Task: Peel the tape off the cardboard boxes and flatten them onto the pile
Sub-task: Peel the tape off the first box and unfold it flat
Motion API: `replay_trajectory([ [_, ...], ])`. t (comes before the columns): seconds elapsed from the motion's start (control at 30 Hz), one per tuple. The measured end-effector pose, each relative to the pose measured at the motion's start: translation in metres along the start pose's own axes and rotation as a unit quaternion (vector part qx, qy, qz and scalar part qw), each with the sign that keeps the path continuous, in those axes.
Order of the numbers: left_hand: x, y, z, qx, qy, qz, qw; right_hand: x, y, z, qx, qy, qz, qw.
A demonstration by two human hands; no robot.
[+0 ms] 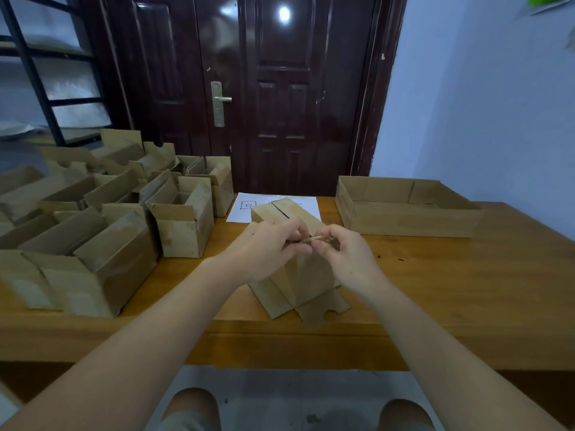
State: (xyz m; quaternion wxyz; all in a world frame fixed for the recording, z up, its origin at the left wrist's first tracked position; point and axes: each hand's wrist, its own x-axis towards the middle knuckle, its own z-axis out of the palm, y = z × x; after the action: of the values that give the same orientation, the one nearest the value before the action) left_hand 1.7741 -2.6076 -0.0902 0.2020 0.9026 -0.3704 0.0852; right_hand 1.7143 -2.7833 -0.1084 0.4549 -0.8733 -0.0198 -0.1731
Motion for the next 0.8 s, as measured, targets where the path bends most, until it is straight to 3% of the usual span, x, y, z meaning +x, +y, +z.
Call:
replay_trajectory([
  [0.2, 0.004, 0.002, 0.012, 0.103, 0.072, -0.006, 0.992, 0.000, 0.005, -0.002, 0.011, 0.036, -0.018, 0.999],
  [0.47, 0.006, 0.008, 0.023, 0.126, 0.112, -0.019, 0.985, -0.002, 0.008, 0.015, -0.189, 0.158, -0.127, 0.961],
  [0.7, 0.003, 0.006, 0.015, 0.093, 0.063, -0.010, 0.994, -0.007, 0.001, 0.012, -0.206, 0.131, -0.157, 0.957],
  [0.8, 0.004, 0.004, 0.012, 0.064, 0.024, 0.010, 0.998, -0.004, 0.000, 0.006, -0.163, 0.104, -0.095, 0.976],
])
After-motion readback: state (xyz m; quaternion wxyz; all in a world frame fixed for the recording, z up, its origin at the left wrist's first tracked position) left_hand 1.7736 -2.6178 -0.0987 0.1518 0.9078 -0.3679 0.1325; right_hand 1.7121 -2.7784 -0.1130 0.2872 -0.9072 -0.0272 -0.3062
